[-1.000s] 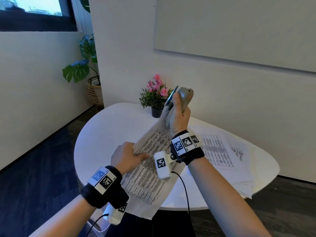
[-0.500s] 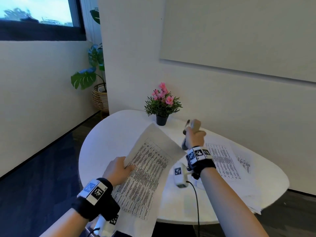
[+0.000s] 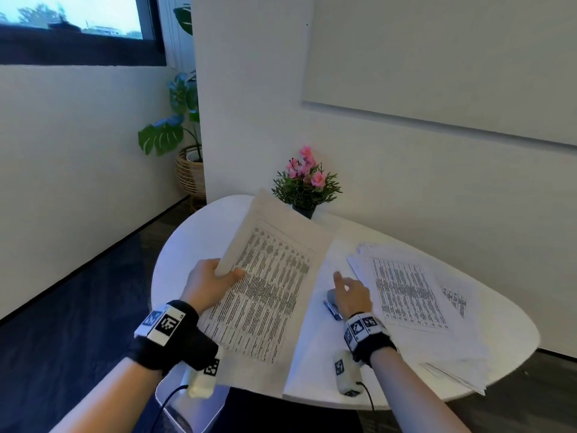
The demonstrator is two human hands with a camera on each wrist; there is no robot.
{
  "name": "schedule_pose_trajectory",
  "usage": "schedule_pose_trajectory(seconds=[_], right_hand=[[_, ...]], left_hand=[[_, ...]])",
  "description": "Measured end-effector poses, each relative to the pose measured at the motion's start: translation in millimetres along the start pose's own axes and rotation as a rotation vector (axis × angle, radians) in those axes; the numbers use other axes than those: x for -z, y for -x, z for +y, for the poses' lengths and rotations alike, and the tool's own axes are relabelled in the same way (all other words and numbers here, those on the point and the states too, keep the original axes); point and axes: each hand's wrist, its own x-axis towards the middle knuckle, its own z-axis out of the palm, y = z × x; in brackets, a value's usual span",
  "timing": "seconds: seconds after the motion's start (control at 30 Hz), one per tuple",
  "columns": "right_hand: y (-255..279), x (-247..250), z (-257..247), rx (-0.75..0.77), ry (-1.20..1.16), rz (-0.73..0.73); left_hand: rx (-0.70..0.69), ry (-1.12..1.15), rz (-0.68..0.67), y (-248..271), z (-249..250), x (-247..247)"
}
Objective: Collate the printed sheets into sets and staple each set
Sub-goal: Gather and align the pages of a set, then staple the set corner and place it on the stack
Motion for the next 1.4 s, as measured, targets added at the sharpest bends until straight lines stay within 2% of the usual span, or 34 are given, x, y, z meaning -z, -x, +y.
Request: schedule_pose_trajectory(seconds=[0.03,0.07,0.1,0.13,0.17,0.27,0.33,0.4,0.43,0.53,0.6,0.77,0.83,0.9,0.93,1.03,1.07,1.17,1.27,1.4], right_hand=[[9,3,-12,0.017,-0.269,-0.096],[22,4,-24,-0.005,-0.498,-0.259],[32,2,-30,-0.028,-0.623,-0.416],[41,-1,-33,-0.029,-0.643,-0.520],[45,-8,-31,-0.009,-0.616,-0.542],[41,-25,-18,-0.027,-0.547,-0.403],[35,-27,-14,-0.098,-0.589,-0.364],[27,-22,-8,-0.055,-0.567,-0.340],[21,-19,-5,-0.021,-0.527,-0.334],[9,-1,9,-0.023,-0.483,-0.293],[-7,15,28,-0.037,-0.381,-0.204],[-39,81,90,-0.148,-0.168,0.069],[-49,105,117,-0.213,-0.081,0.126],[-59,122,140,-0.290,0.045,0.112],[-64,129,148,-0.322,0.127,0.094],[-77,138,169,-0.387,0.312,0.035],[-80,137,174,-0.397,0.350,0.013],[-86,134,182,-0.422,0.369,-0.033],[-91,132,186,-0.438,0.451,-0.033],[-96,132,193,-0.455,0.510,-0.005]], left_hand=[[0.009,0.047,0.011,-3,2,1],[0.025,0.105,0.010,-5,4,1],[0.043,0.167,0.000,-7,6,1],[0.067,0.226,-0.009,-9,5,0],[0.091,0.284,-0.010,-11,3,-1],[0.175,0.348,-0.032,-14,-15,-9],[0.207,0.178,-0.160,-10,-35,-21],[0.222,0.016,-0.293,-7,-53,-37],[0.228,-0.023,-0.298,-9,-59,-44],[0.219,-0.114,-0.126,-31,-64,-43],[0.198,-0.196,-0.018,-56,-65,-29],[0.189,-0.459,0.091,-113,-80,2],[0.189,-0.617,0.116,-122,-84,4],[0.157,-0.866,0.083,-127,-93,-3],[0.135,-0.959,0.019,-126,-98,-13],[0.132,-1.063,-0.297,-116,-113,-51],[0.161,-1.113,-0.351,-112,-116,-61],[0.197,-1.149,-0.385,-111,-113,-67],[0.202,-1.031,-0.391,-122,-108,-48],[0.159,-0.909,-0.310,-120,-106,-35]])
